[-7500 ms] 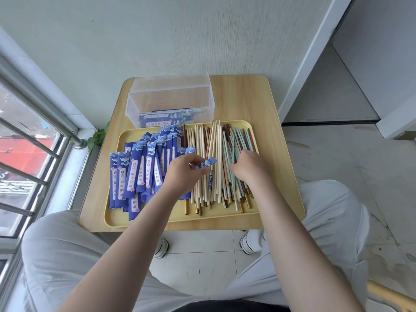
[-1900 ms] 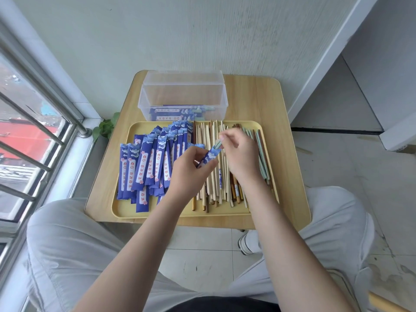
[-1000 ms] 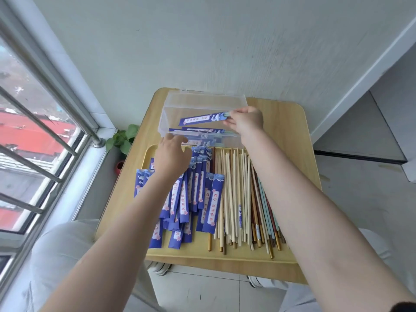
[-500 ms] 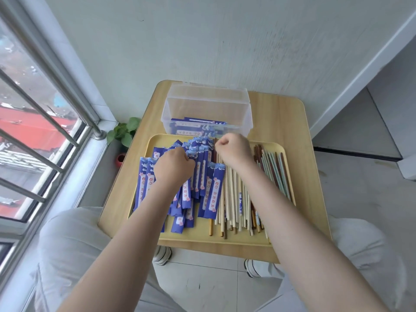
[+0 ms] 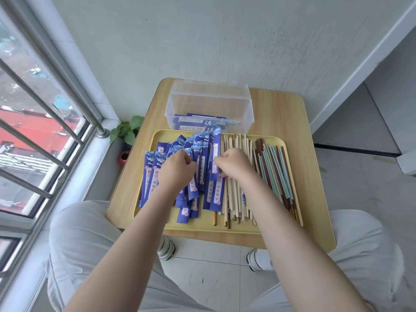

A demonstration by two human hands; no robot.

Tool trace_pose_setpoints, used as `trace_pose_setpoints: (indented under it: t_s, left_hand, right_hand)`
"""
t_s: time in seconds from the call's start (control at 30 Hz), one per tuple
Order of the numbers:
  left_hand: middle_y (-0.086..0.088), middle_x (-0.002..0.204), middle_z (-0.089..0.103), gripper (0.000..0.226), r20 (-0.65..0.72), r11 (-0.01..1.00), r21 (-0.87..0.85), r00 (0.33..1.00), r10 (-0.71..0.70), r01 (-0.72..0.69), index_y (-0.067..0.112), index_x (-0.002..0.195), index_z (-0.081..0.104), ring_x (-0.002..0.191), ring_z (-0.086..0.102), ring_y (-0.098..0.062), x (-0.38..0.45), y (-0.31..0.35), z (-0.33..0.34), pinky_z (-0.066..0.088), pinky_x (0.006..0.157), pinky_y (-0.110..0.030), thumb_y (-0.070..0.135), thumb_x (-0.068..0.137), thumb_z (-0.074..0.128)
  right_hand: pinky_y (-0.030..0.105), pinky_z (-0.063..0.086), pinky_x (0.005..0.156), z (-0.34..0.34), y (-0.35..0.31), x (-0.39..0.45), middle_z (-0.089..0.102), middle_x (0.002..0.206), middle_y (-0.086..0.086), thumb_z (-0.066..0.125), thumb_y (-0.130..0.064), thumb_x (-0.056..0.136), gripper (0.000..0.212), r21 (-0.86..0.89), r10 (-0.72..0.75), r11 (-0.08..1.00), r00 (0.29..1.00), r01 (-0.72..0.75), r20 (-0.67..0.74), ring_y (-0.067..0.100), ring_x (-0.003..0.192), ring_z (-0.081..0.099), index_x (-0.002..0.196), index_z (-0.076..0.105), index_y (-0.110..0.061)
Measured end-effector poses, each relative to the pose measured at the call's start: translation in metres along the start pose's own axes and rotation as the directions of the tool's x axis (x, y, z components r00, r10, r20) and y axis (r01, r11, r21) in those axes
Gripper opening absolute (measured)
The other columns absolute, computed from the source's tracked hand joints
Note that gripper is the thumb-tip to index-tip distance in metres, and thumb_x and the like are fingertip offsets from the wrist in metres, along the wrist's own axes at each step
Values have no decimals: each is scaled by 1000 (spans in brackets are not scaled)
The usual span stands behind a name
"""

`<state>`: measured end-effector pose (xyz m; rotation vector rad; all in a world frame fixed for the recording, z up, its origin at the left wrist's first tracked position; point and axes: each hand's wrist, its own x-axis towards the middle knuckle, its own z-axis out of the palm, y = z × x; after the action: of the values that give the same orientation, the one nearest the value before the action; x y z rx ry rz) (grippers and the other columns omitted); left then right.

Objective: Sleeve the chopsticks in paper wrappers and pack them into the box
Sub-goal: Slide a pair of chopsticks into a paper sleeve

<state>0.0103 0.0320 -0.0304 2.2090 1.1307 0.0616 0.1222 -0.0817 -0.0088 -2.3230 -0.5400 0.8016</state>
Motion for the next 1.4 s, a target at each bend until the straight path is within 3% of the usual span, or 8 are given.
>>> trace_pose_setpoints:
  t_s: [0.17, 0.33, 0.57, 0.67, 0.77, 0.87, 1.1, 1.4]
  left_hand:
    - [0, 77, 59, 20, -75, 960, -273, 996, 39, -58, 11, 91, 59, 70, 53, -20, -11, 20, 1, 41, 60, -32, 27, 98, 50]
    - [6, 96, 67, 33, 109, 655, -756, 987, 121, 3, 14, 115, 63, 83, 65, -5, -32, 62, 16, 54, 70, -19, 41, 98, 60]
    - [-3, 67, 63, 27, 49, 676, -737, 997, 54, 0, 12, 76, 62, 47, 54, -6, -45, 71, 39, 41, 44, -19, 28, 97, 65]
    - [-10, 77, 72, 24, 129, 676, -736, 987, 101, 27, -2, 95, 66, 58, 67, -16, -49, 72, 43, 56, 57, -31, 21, 100, 61]
    - [-11, 78, 72, 20, 154, 790, -613, 977, 150, -24, 1, 100, 67, 60, 68, -19, -50, 71, 53, 58, 64, -40, 20, 100, 60]
    - [-7, 76, 71, 15, 177, 887, -453, 966, 190, -92, 11, 94, 68, 58, 66, -16, -50, 68, 66, 59, 63, -41, 23, 99, 61]
    - [-15, 72, 69, 25, 157, 930, -339, 965, 208, -145, 8, 82, 65, 57, 61, -19, -45, 60, 83, 57, 61, -47, 28, 97, 63]
    - [-11, 65, 61, 29, 135, 944, -278, 966, 220, -176, 11, 76, 60, 55, 50, -15, -45, 57, 88, 40, 54, -30, 31, 98, 62]
  right_hand:
    - [31, 39, 60, -28, 16, -21, 59, 82, 9, 58, -16, 90, 11, 179, -114, 974, 982, 141, -154, 23, 68, 53, 91, 53, -6]
    - [27, 38, 55, -21, 24, -48, 57, 74, 0, 63, -25, 92, 18, 122, -210, 967, 971, 223, -114, 17, 63, 51, 81, 51, -17]
    - [38, 59, 68, -44, 47, -64, 75, 80, -1, 65, -31, 91, 12, 173, -209, 967, 969, 185, 133, 15, 72, 72, 87, 67, -19]
    - [32, 56, 64, -70, 73, -58, 74, 84, -2, 59, -26, 95, 13, 237, -107, 964, 993, 116, -52, 12, 69, 72, 92, 69, -17]
    - [28, 51, 54, -75, 95, -45, 69, 84, 0, 55, -20, 99, 12, 26, 44, 999, 937, -37, -347, 17, 65, 65, 94, 65, -16]
    - [25, 39, 48, -63, 111, -33, 66, 87, 4, 58, -21, 98, 11, -189, 74, 972, 944, -141, -322, 17, 63, 59, 94, 63, -12]
    - [34, 51, 85, -46, 107, -26, 55, 129, 14, 64, -26, 97, 46, -286, 54, 946, 945, -152, -324, 29, 113, 60, 134, 49, -4]
    - [37, 61, 72, -54, 112, -22, 52, 127, 15, 58, -10, 98, 32, -316, 169, 892, 888, -322, -427, 27, 90, 66, 128, 53, -3]
